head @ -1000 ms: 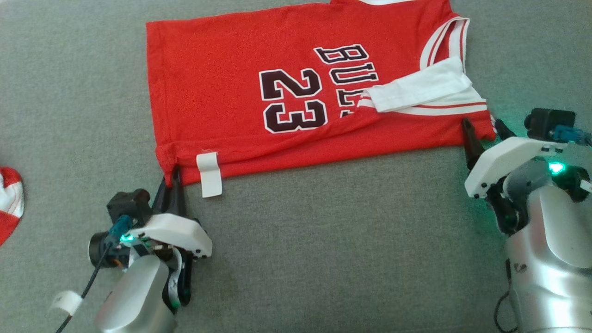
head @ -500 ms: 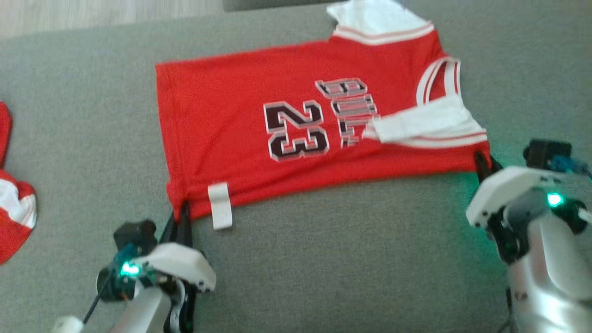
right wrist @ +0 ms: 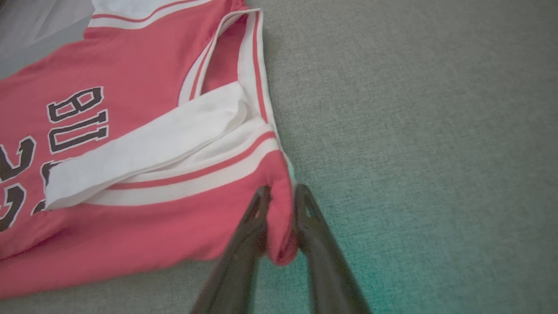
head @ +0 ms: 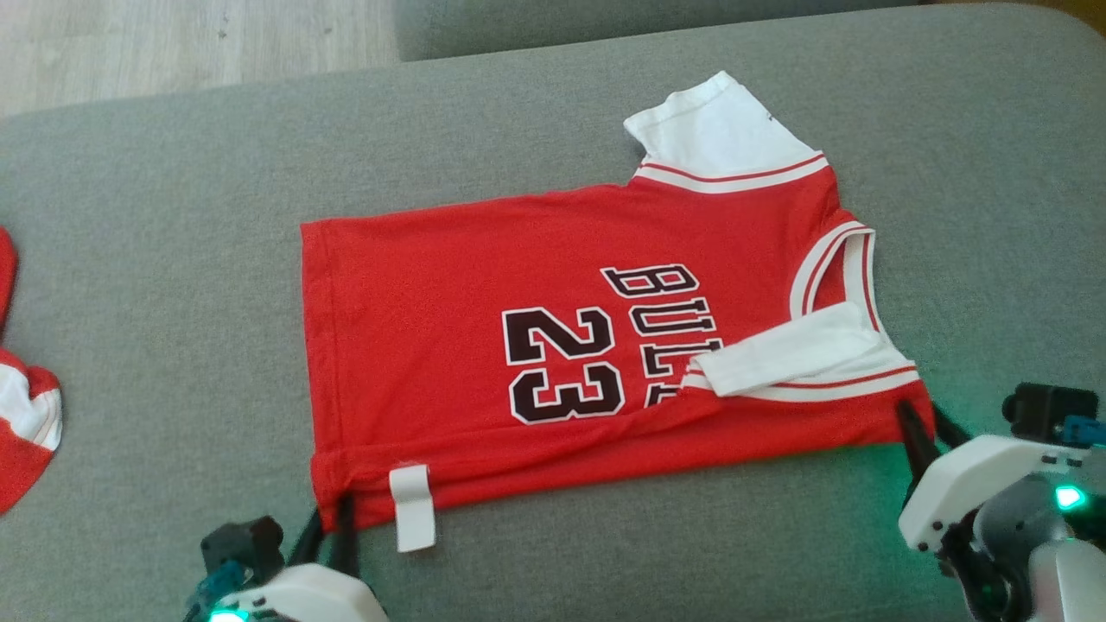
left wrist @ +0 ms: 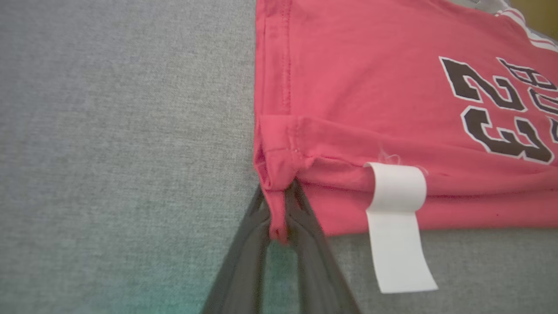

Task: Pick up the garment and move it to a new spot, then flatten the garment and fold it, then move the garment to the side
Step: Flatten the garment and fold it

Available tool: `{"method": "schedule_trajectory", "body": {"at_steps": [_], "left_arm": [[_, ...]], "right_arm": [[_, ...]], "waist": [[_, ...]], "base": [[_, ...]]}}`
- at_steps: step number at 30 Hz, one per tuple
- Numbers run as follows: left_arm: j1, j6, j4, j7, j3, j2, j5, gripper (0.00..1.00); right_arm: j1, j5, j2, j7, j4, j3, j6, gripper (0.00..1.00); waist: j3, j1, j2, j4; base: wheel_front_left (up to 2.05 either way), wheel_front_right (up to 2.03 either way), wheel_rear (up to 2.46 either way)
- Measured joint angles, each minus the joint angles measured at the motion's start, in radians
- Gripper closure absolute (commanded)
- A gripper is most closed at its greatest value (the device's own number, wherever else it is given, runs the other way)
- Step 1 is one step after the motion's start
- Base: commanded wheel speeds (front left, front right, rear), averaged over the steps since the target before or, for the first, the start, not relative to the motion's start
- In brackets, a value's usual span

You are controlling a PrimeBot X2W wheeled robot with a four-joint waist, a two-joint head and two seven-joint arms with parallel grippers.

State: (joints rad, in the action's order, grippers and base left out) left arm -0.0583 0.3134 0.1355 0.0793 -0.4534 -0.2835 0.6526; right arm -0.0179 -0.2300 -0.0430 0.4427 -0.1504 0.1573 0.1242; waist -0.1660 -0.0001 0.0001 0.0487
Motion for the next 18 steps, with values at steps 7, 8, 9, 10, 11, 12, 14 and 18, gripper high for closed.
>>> {"method": "schedule_trajectory", "body": {"at_steps": [7,8,9,10,11,12,14,18], "left_arm": [[0.005,0.002,-0.052,0.026,0.001,-0.017,0.004,0.0],[0.017,-0.005,-0.058,0.036,0.001,-0.027,0.007,0.0],[0.036,-0.007,-0.064,0.045,0.001,-0.042,0.004,0.0],[0.066,-0.007,-0.073,0.056,0.001,-0.06,-0.01,0.0],[0.104,-0.007,-0.078,0.07,0.001,-0.078,-0.027,0.0],[0.149,-0.008,-0.08,0.08,0.002,-0.092,-0.042,0.0],[0.251,-0.013,-0.076,0.093,0.005,-0.098,-0.058,0.0],[0.486,-0.029,0.054,0.048,0.005,-0.038,-0.092,0.0]], "right_arm": [[-0.032,0.002,0.0,0.014,0.082,-0.002,0.0,0.0],[-0.05,0.011,-0.001,0.026,0.1,-0.006,0.0,0.0],[-0.075,0.015,-0.004,0.039,0.117,-0.014,0.0,0.0],[-0.107,0.018,-0.012,0.049,0.132,-0.023,0.0,0.0],[-0.144,0.021,-0.024,0.057,0.142,-0.032,0.0,0.0],[-0.185,0.02,-0.04,0.064,0.146,-0.043,0.0,0.0],[-0.273,0.017,-0.065,0.072,0.146,-0.055,0.0,0.0],[-0.449,-0.008,-0.087,0.067,0.082,-0.106,0.0,0.0]], "waist": [[-0.017,0.0,0.0,-0.008],[-0.021,0.0,0.0,-0.009],[-0.024,0.0,0.0,-0.01],[-0.029,0.0001,0.0,-0.01],[-0.033,0.0001,0.0,-0.01],[-0.037,0.0001,0.0,-0.01],[-0.05,0.0001,0.0,-0.01],[-0.11,0.0004,0.0,-0.008]], "base": [[0.0,0.0,0.0],[0.0,0.0,0.0],[0.0,0.0,0.0],[0.0,0.0,0.0],[0.0,0.0,0.0],[0.0,0.0,0.0],[0.0,0.0,0.0],[0.0,0.0,0.0]]}}
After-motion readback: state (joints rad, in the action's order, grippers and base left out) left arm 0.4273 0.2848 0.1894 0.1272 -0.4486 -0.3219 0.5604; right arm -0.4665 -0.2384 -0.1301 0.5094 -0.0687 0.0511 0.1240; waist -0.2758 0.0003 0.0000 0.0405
